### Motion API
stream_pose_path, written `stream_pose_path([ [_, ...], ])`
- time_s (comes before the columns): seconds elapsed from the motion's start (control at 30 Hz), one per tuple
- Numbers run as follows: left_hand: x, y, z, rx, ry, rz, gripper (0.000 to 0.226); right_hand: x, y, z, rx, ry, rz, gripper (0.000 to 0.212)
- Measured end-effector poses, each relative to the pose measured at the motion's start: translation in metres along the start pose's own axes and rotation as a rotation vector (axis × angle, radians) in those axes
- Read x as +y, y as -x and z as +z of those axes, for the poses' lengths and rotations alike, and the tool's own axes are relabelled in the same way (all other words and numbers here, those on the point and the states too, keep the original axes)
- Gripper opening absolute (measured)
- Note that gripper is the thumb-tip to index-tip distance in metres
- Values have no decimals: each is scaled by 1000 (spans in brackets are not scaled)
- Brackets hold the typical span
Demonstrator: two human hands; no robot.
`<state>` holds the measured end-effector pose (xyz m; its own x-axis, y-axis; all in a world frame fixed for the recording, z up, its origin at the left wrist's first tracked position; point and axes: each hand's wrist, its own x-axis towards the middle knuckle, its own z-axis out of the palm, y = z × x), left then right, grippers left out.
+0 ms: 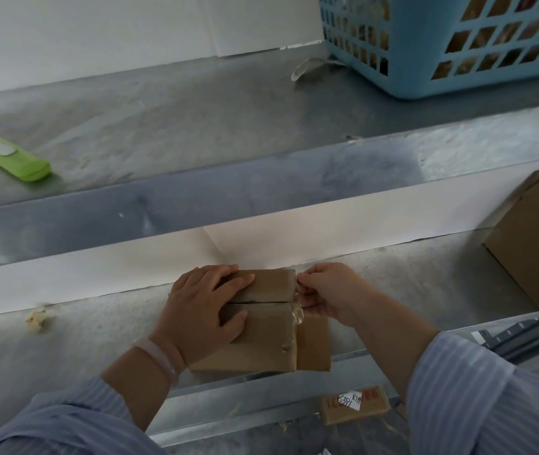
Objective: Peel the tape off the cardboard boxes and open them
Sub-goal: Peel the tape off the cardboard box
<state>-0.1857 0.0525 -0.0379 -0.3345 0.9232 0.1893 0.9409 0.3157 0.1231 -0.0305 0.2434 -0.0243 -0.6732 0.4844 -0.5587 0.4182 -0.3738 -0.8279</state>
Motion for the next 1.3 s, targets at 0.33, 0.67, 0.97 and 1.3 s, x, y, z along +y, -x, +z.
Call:
stream_pose_path([
  [0.33,1,0,0,20,23,-10,55,-15,4,-2,158,208,-193,3],
  [0.67,3,-1,-2,10,4,-8,56,15,-10,-24,60,200,-142,18],
  [0.97,4,-2,-1,9,2,-1,55,29,-19,-10,257,638,-503,15],
  [1.3,1,-2,-1,17,16,19,55,11,-29,-22,194,1088,-728,18],
])
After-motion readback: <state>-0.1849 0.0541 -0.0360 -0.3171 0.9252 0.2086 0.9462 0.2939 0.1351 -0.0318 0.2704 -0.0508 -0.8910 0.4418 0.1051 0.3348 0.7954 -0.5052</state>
